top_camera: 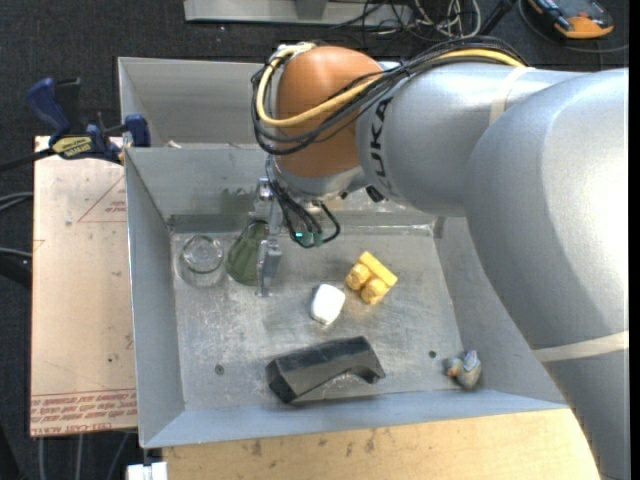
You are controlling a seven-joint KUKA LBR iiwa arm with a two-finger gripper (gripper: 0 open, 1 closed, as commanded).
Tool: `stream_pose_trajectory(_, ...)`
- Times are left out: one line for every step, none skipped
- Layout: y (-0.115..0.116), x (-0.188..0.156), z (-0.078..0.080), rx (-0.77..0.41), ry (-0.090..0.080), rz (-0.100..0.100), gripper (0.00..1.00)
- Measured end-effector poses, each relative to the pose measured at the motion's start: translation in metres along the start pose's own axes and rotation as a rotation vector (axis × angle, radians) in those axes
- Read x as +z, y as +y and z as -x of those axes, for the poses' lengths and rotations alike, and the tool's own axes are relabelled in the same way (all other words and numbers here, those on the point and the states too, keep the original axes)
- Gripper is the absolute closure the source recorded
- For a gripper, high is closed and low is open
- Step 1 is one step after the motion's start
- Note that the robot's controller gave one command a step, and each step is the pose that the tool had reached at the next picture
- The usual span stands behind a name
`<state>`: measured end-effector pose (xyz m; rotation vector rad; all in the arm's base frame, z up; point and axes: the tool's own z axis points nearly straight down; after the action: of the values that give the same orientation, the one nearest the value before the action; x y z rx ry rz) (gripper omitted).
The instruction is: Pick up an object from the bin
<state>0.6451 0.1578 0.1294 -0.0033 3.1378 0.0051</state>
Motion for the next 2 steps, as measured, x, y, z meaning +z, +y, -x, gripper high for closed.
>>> stream_pose_trajectory(-0.0008,-0.0014,-0.0003,0.001,0.001,-0.001,0.00)
stream_pose_trajectory(-0.0001,0.0059,0.0053,-0.118,-0.024,0.003,0.00)
